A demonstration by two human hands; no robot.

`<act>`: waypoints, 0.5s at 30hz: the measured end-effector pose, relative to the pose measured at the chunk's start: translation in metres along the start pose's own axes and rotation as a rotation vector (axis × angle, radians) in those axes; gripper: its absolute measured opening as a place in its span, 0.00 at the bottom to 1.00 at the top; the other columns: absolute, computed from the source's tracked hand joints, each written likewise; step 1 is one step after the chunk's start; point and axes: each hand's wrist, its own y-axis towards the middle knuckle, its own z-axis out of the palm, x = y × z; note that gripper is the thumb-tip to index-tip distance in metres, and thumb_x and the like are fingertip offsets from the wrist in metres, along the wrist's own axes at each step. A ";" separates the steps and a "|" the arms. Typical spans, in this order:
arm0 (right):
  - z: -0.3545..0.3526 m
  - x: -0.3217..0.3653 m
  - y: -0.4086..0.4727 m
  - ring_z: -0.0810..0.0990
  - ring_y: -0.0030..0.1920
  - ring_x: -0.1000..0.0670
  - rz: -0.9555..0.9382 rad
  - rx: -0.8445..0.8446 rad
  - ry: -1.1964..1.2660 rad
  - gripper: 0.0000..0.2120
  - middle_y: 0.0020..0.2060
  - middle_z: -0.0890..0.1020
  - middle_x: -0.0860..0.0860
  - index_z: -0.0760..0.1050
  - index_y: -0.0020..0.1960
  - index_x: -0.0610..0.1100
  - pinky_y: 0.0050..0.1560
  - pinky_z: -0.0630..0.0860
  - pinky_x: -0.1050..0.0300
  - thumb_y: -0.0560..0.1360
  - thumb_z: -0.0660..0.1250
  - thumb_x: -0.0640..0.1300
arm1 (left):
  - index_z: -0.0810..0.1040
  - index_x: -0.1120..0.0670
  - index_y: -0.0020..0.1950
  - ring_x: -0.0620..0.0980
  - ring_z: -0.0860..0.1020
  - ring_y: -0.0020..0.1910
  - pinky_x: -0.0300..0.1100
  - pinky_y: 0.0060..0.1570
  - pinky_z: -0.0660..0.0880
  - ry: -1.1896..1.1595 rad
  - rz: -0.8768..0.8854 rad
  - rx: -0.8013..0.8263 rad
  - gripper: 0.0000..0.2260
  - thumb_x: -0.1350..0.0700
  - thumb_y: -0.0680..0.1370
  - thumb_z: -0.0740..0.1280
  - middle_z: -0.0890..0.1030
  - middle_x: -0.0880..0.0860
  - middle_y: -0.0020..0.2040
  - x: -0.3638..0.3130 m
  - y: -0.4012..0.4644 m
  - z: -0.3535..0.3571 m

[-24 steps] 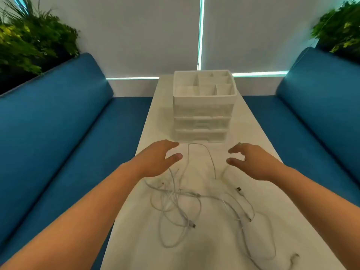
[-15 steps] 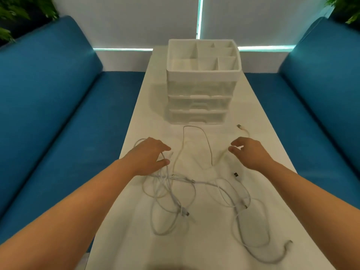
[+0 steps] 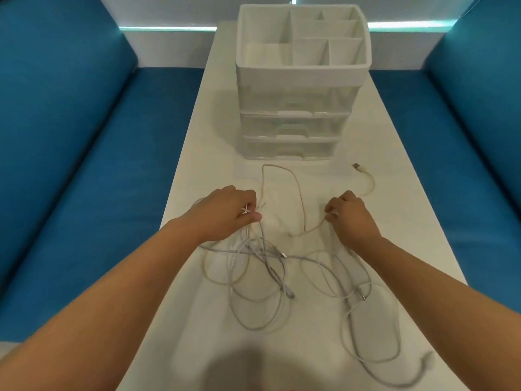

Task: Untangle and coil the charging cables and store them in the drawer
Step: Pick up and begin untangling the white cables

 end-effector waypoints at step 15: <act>-0.061 0.031 -0.021 0.78 0.48 0.51 -0.187 -0.083 0.318 0.12 0.47 0.81 0.52 0.78 0.59 0.48 0.51 0.73 0.56 0.82 0.58 0.45 | 0.78 0.50 0.51 0.43 0.65 0.28 0.38 0.31 0.63 -0.796 -0.290 -0.193 0.13 0.50 0.84 0.54 0.70 0.44 0.29 -0.025 -0.032 -0.042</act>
